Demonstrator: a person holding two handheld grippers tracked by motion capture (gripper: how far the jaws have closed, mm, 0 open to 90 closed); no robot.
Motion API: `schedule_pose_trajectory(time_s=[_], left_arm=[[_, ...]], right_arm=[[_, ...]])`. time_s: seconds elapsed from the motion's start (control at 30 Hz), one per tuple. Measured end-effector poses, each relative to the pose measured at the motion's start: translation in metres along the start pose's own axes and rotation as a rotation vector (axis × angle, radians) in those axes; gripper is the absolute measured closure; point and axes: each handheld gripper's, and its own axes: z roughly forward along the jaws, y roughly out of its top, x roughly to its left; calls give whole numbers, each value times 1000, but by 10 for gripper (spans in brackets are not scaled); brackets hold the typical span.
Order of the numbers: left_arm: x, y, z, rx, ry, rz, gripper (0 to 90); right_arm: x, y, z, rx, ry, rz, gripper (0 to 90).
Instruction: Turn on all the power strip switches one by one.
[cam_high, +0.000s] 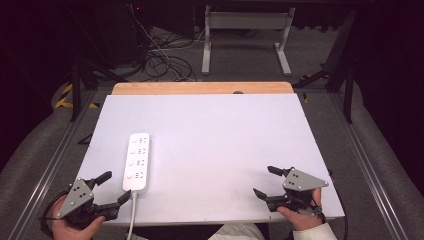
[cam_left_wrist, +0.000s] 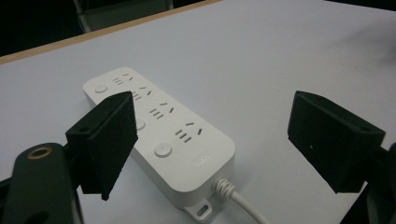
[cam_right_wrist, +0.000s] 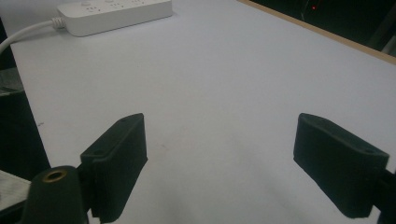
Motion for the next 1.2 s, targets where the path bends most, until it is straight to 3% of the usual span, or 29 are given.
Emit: schedule_pose_trajectory(time_s=[0.53, 0.67, 0.87, 1.2], left_arm=[[-2, 4, -3, 4, 5, 6, 192], [-3, 8, -4, 17, 3, 22, 234], [-1, 13, -2, 25, -12, 7, 280], [4, 24, -6, 41, -27, 18, 351]], right_arm=[[1, 0, 1, 1, 0, -9, 212], [2, 0, 1, 0, -1, -8, 222], [2, -1, 5, 10, 9, -9, 227], [1, -2, 6, 12, 12, -2, 227]])
